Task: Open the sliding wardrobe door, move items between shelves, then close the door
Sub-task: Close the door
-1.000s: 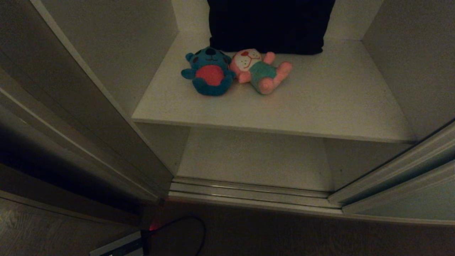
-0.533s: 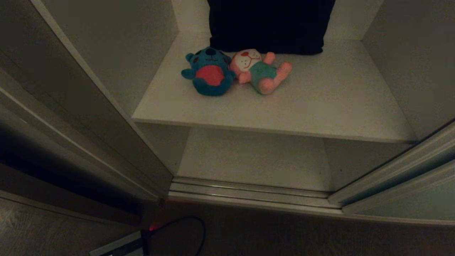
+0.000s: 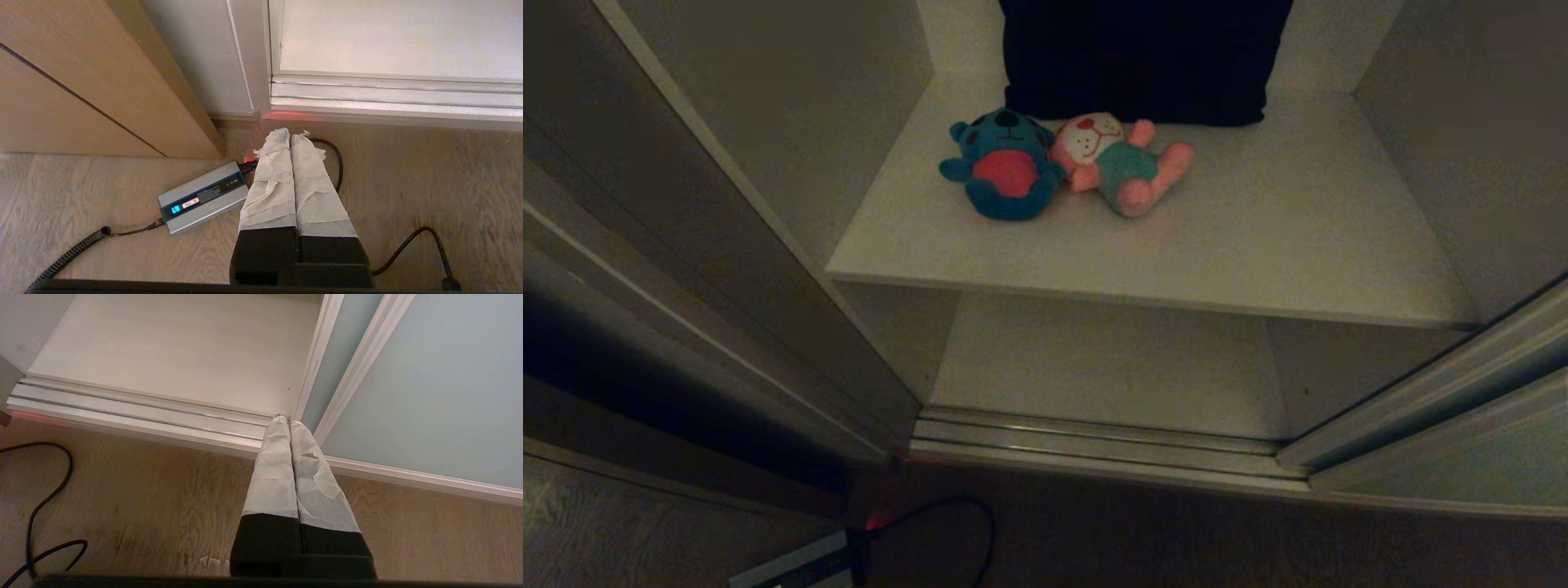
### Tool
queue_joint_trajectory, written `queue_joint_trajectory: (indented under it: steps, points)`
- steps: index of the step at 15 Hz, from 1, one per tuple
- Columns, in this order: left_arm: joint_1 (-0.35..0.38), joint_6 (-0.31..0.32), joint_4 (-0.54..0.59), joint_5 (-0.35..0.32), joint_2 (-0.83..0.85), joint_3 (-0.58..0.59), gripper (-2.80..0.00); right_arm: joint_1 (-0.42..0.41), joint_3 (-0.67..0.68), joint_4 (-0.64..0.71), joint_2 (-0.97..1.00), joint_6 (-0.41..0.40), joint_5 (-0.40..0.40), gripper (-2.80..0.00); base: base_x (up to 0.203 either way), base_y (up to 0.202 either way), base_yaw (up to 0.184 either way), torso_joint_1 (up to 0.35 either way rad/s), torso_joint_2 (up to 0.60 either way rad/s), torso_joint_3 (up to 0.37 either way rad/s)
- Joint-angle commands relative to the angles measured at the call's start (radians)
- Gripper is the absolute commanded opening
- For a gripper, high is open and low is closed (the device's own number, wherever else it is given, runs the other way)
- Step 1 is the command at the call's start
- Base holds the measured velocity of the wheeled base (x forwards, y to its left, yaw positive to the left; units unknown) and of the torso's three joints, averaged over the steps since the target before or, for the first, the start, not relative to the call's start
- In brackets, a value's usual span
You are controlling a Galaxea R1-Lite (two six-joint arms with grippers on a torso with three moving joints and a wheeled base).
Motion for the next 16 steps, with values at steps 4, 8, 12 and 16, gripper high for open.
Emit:
queue_joint_trajectory:
  steps: [4,8,12,16]
  points:
    - [0.000,-0.016,0.003,0.000,0.004,0.000,-2.80,-0.001,0.003,0.000,-0.001,-0.001,0.000,-2.80,0.000,0.000,0.000,0.000,0.00,0.000]
    - [-0.001,-0.017,0.005,-0.001,0.004,0.000,-2.80,0.001,0.003,0.000,-0.001,-0.001,0.000,-2.80,0.000,0.000,0.000,0.000,0.00,0.000]
    - [0.000,-0.018,0.005,0.000,0.004,0.000,-2.80,0.000,0.003,0.000,-0.001,-0.001,0.000,-2.80,0.000,0.000,0.000,0.000,0.00,0.000]
    - [0.000,-0.019,0.006,0.000,0.004,0.000,-2.80,-0.001,0.003,0.000,-0.001,-0.001,0.000,-2.80,0.000,0.000,0.000,0.000,0.00,0.000]
